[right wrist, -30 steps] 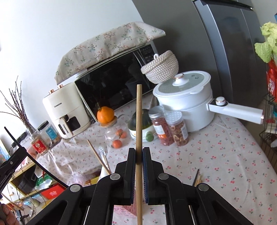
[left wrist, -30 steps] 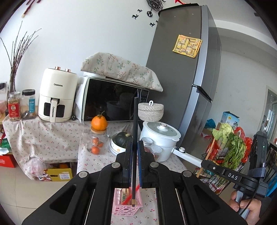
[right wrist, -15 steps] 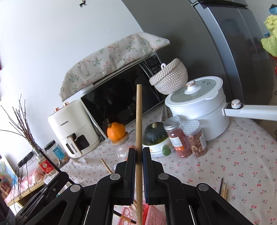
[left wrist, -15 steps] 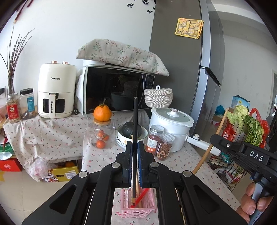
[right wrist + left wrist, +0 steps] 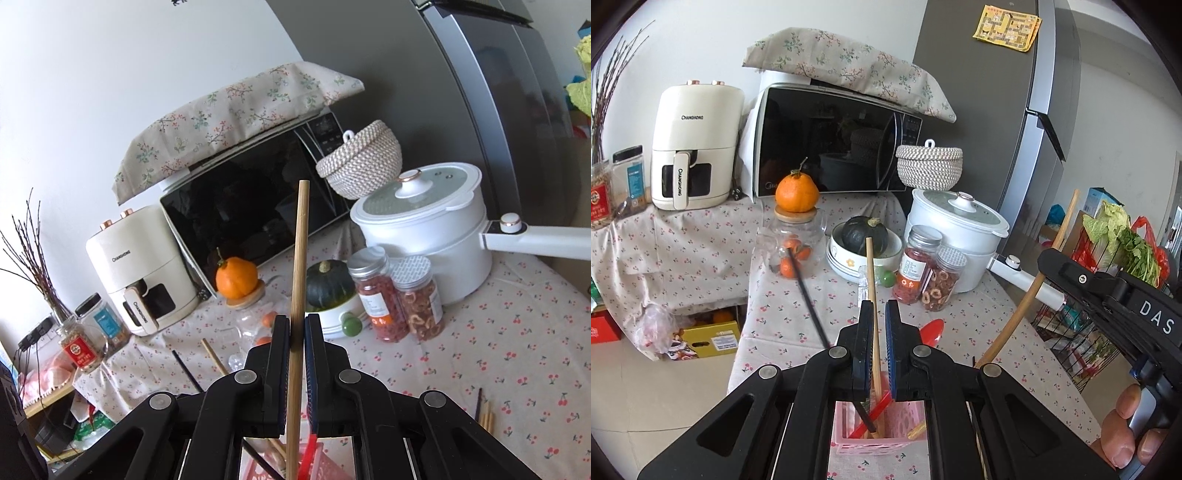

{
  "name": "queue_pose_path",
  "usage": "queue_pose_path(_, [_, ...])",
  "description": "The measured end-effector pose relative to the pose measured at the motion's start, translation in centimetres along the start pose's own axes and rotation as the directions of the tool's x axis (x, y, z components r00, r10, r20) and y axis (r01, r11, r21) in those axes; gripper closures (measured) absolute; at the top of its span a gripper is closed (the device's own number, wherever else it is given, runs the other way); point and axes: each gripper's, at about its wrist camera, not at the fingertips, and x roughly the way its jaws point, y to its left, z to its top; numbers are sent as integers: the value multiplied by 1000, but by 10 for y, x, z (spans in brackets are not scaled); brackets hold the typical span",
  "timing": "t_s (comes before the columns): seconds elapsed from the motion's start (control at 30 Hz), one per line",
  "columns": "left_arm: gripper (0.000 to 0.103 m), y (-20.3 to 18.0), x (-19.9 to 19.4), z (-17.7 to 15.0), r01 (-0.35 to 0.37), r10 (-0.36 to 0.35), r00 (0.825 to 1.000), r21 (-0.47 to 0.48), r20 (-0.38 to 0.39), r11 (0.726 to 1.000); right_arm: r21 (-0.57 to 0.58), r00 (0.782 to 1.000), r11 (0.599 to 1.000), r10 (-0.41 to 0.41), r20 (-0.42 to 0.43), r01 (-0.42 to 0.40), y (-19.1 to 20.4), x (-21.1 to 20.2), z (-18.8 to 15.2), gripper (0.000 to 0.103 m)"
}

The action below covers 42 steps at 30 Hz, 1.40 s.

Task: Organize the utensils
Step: 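Lower the wooden chopstick into the pink holder and open the right tool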

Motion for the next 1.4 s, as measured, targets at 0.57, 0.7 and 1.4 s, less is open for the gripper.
queue_pose_path(0.57, [18, 30, -10, -16, -117, 84, 960, -109, -268, 987, -92, 1000, 996, 8, 1, -7, 13, 15, -4, 96])
queue_pose_path(0.7, [15, 33, -9, -21, -132, 100, 951, -92, -291, 987, -150, 999, 989, -11, -41, 4, 21, 28, -16, 96])
queue_pose_path(1.4, [0, 10, -27, -33, -97, 96, 948, 12, -304, 995, -110, 987, 994, -41, -152, 24, -18, -5, 0, 18])
